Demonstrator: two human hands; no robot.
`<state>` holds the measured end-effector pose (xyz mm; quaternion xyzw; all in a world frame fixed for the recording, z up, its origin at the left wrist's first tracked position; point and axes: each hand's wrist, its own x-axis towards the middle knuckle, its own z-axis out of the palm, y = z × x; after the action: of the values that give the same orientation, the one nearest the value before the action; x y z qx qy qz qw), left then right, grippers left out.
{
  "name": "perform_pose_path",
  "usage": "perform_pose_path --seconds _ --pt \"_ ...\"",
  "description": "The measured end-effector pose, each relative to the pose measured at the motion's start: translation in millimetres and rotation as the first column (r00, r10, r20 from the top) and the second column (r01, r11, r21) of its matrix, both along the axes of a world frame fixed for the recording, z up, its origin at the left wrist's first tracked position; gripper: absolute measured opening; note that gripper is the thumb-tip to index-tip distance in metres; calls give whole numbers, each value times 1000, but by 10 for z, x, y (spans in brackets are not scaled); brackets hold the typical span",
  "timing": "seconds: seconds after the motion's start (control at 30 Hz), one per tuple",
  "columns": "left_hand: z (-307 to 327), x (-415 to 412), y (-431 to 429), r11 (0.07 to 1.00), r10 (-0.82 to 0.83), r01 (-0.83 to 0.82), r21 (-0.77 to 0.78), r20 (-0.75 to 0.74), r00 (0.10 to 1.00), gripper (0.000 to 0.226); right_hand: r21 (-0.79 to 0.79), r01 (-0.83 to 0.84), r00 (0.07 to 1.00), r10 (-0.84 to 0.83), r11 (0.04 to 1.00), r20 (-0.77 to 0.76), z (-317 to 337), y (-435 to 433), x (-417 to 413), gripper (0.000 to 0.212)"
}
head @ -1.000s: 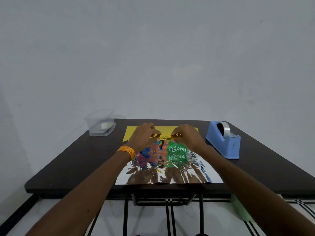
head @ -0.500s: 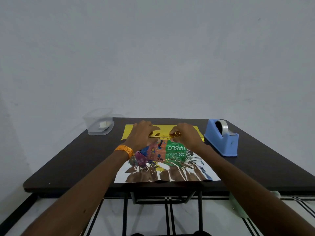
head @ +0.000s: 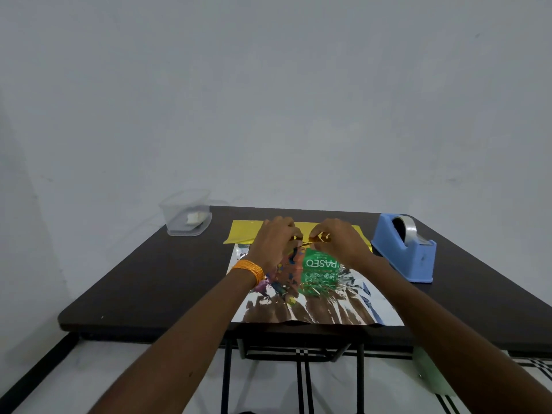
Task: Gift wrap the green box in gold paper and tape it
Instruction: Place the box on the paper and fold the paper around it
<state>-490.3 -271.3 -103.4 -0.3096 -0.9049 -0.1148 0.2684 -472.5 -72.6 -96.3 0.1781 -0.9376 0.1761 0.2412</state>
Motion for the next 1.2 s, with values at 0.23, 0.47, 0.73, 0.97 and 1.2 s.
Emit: perform_pose_path --seconds 0.23,0.47,0.73,0.97,1.2 --pt "23 -36 6 999 -33 32 35 25 999 26 -61 -1 999 -2 998 -45 -98 6 5 16" --pt "88 -95 92 998 -24 28 -58 64 998 34 -51 13 999 -15 999 -42 -89 36 -21 23" --pt "45 -145 108 999 -15 16 -27 38 999 32 -465 88 987 -139 881 -75 11 231 134 18" --pt "58 -130 136 999 -3 4 -32 41 999 29 -439 479 796 -587 760 -147 104 990 415 19" --pt "83 -92 164 999 6 -2 -51 65 998 28 -474 698 652 -750 537 111 -206 1258 554 60"
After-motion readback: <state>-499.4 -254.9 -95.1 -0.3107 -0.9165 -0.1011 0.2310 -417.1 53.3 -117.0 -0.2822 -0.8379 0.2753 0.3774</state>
